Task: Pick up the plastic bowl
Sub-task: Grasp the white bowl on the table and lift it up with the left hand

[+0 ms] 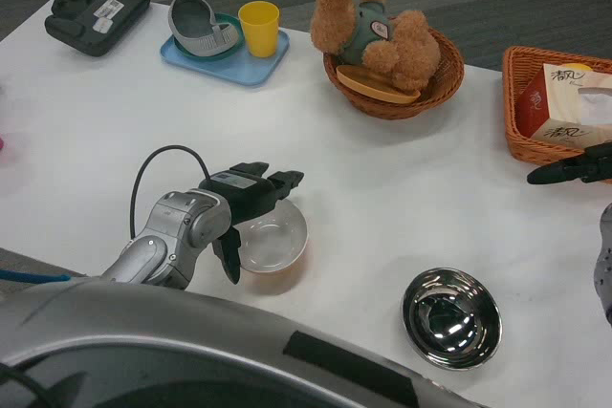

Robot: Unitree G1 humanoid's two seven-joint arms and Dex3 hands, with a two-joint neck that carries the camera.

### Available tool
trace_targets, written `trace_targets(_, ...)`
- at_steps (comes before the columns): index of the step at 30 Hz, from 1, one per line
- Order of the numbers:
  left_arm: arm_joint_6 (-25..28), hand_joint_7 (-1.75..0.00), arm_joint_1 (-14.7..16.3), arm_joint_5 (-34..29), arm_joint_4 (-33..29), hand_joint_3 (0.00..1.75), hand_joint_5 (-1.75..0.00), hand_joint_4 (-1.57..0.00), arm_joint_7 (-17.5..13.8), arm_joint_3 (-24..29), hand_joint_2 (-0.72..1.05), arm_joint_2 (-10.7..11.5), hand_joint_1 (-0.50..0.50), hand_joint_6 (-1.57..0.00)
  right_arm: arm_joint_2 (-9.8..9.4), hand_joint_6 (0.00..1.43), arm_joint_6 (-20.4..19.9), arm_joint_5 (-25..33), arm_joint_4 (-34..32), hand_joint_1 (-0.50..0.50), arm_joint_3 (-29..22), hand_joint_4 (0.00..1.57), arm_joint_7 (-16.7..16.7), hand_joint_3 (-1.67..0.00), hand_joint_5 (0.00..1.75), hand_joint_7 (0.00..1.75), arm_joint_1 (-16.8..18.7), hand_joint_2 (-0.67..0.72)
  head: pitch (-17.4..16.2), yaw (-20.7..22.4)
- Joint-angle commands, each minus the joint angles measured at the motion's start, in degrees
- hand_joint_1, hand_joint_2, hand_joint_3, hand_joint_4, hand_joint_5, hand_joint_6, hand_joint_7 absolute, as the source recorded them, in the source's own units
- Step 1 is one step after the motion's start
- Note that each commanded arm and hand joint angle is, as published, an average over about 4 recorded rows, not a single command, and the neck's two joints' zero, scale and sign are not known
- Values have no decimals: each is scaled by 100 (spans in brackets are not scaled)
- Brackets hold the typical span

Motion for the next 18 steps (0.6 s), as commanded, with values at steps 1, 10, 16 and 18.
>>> trace_targets(1, 82, 0, -37, 45, 98, 0, 0, 0, -61, -63, 34, 79, -50, 0, -59, 0, -90, 46, 22, -46, 16, 0, -22, 0, 0, 0, 84, 72, -9, 0)
trace_targets(10, 188, 0, -190, -12, 335, 0, 0, 0, -151, -159, 47, 182, -50, 0, -68, 0, -90, 68, 2, -46, 18, 0, -22, 0, 0, 0, 123, 72, -20, -39)
trace_targets(16, 289, 0, -386, -43, 590, 0, 0, 0, -311, -282, 52, 270, -50, 0, -74, 0, -99, 97, -44, -46, 13, 0, -22, 0, 0, 0, 165, 72, -1, -67)
trace_targets(18, 333, 0, -450, -43, 643, 0, 0, 0, -375, -322, 52, 287, -50, 0, -77, 0, -108, 112, -55, -46, 13, 0, -26, 0, 0, 0, 176, 72, 4, -72)
